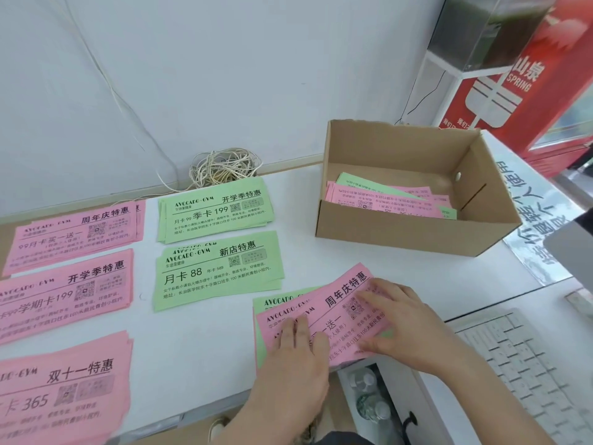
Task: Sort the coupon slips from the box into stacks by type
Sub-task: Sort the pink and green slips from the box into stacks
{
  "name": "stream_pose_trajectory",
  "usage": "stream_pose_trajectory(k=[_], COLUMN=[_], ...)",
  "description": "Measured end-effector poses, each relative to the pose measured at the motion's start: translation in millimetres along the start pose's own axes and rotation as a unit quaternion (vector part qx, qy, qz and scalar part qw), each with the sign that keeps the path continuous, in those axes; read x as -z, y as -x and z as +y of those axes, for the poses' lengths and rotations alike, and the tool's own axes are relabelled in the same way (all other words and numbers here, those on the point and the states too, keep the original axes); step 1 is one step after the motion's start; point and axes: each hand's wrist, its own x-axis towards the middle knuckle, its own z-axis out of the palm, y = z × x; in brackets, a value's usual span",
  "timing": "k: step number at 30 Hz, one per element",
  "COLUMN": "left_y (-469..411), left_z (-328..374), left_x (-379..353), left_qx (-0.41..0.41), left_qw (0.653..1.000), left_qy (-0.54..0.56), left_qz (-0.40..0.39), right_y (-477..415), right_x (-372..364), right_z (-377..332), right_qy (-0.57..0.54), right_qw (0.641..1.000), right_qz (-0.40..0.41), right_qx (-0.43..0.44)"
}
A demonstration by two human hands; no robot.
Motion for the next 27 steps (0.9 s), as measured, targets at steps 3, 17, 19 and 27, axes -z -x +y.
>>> stream_pose_trajectory(k=[3,17,19,27], left_y=[-0.2,0.9,1.3,5.0], left_z=[-2.6,-27.1,-28.8,-33.8], left_x=[12.7,27.3,28.1,23.9], left_qx=[-0.014,-0.026,-0.022,-0.056], left_qw=[0.998,0.996,0.995,0.990], left_qy=[0.025,0.014,0.030,0.073], left_qz=[0.047,0.090,0.097,0.110], right_y=[0.9,1.0,1.9,-1.6], right_x=[3.6,2.5,2.1,0.8], right_z=[5.3,8.9,7.8,11.6], right_qy=[-0.111,-0.283,-0.271,-0.431], right_qw=[0.993,0.927,0.932,0.866], right_qz=[0.022,0.164,0.160,0.142], right_qx=[-0.014,-0.182,-0.181,-0.209])
